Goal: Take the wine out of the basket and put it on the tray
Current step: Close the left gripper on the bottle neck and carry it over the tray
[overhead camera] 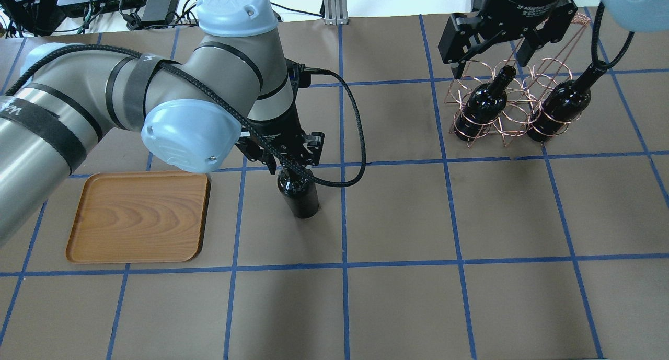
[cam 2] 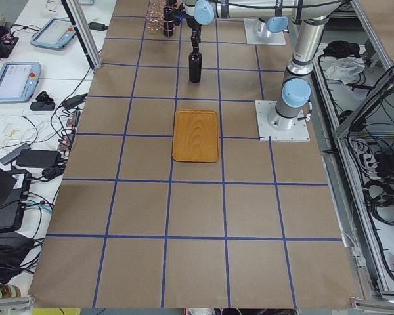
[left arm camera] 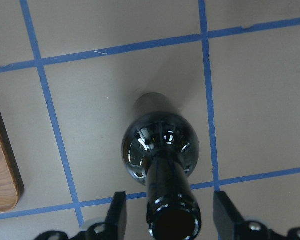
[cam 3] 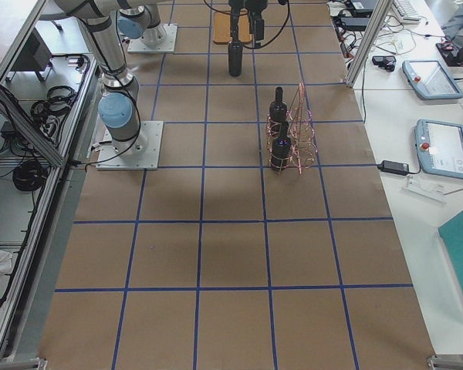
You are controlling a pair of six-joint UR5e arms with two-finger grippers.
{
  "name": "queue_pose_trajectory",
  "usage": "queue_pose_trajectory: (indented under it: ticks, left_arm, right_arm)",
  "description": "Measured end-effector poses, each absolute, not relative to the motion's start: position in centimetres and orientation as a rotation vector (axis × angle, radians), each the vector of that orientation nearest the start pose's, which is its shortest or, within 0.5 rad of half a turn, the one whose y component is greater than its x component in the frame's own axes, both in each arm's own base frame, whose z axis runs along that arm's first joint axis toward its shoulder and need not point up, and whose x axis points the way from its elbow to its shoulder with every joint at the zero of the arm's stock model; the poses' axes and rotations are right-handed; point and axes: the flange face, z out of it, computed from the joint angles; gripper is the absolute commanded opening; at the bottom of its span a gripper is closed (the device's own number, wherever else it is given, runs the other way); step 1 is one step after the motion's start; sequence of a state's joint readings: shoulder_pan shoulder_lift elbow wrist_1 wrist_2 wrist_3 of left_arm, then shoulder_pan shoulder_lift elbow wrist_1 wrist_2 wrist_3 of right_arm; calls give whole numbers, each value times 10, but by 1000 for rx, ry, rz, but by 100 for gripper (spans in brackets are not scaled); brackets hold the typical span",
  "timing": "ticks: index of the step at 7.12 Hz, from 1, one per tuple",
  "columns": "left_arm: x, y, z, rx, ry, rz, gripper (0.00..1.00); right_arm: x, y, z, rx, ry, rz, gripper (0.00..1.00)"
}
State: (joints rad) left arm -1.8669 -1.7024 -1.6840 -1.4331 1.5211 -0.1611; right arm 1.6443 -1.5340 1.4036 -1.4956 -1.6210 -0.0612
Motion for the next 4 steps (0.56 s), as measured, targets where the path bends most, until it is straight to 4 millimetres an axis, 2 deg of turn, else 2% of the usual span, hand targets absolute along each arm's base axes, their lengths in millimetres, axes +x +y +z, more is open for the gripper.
queue_pose_trajectory:
  ticks: [4]
  left_arm:
    - [-285,-463,386,220,3159,164,0]
  right_arm:
    - [166,-499,544,-211,3182,-89,100]
